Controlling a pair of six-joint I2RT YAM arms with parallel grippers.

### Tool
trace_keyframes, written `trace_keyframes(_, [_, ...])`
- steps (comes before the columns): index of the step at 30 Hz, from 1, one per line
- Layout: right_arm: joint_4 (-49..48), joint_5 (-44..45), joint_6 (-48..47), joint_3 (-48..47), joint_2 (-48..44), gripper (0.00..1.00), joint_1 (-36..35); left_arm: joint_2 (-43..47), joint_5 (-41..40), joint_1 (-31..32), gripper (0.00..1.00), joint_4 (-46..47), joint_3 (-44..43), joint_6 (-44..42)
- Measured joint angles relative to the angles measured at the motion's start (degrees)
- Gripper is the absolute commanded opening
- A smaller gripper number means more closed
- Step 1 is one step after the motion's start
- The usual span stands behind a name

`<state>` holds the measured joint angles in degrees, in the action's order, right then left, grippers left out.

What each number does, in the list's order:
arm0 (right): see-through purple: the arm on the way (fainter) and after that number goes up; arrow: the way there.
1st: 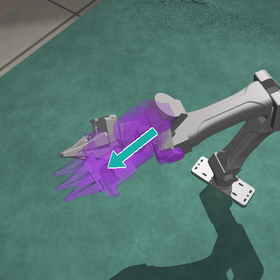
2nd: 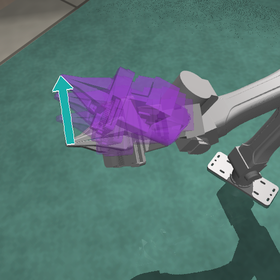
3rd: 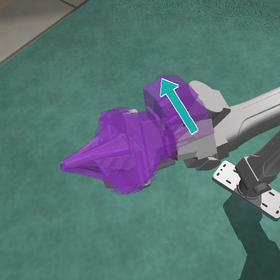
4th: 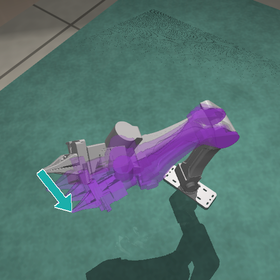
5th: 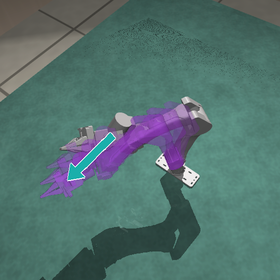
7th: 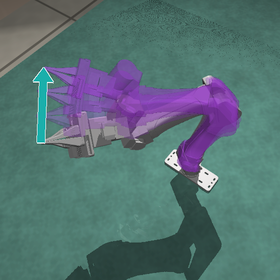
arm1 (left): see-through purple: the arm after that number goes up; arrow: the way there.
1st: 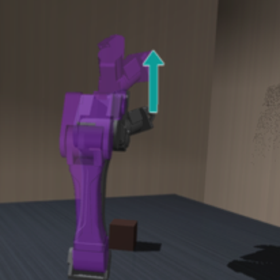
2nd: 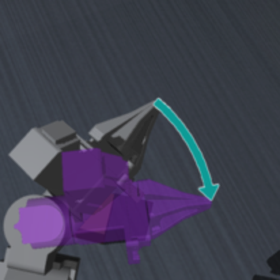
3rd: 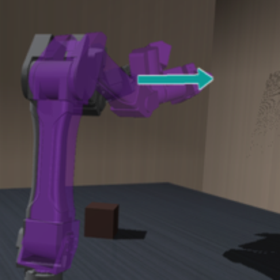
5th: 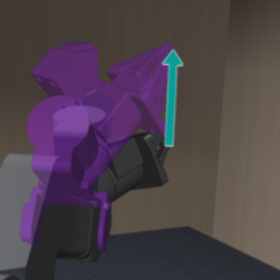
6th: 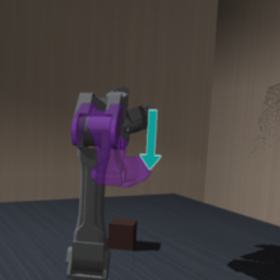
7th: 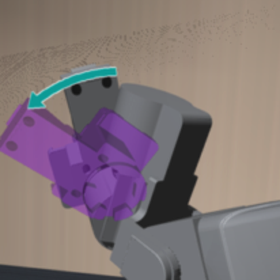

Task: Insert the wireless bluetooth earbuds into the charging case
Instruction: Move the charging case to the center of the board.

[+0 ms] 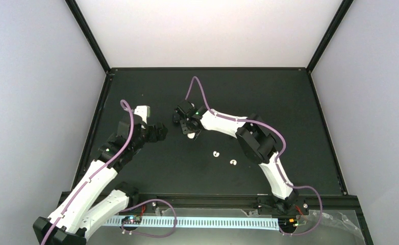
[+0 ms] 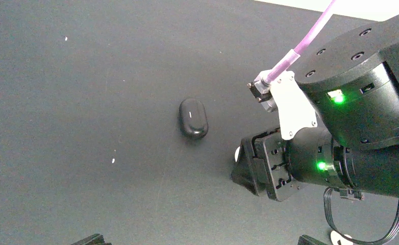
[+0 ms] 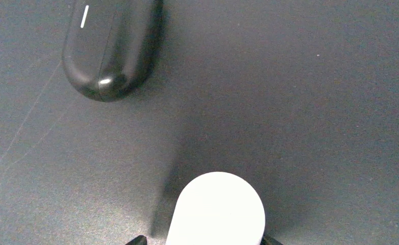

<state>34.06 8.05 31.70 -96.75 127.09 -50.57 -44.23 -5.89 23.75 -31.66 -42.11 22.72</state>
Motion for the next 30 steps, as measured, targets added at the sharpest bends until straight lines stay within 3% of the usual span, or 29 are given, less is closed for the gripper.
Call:
trace_keyframes(13, [-1.99,0.72,0.13,4.31,-2.36,0.42,0.02,0.00,0.02,0.00,0.99,0.00,0.00,0.00])
trace_keyframes(23, [-4.28,0.46,0.13,25.20,-17.49,0.42,0.02,-0.09,3.41,0.00,0.99,0.44,0.04,0.00])
trace_keyframes(30, [-7.04,-1.86,-0.94,33.20,-24.15,0.53,0.00,-2.82,7.37,0.02,0.99,1.27,0.33,0.09])
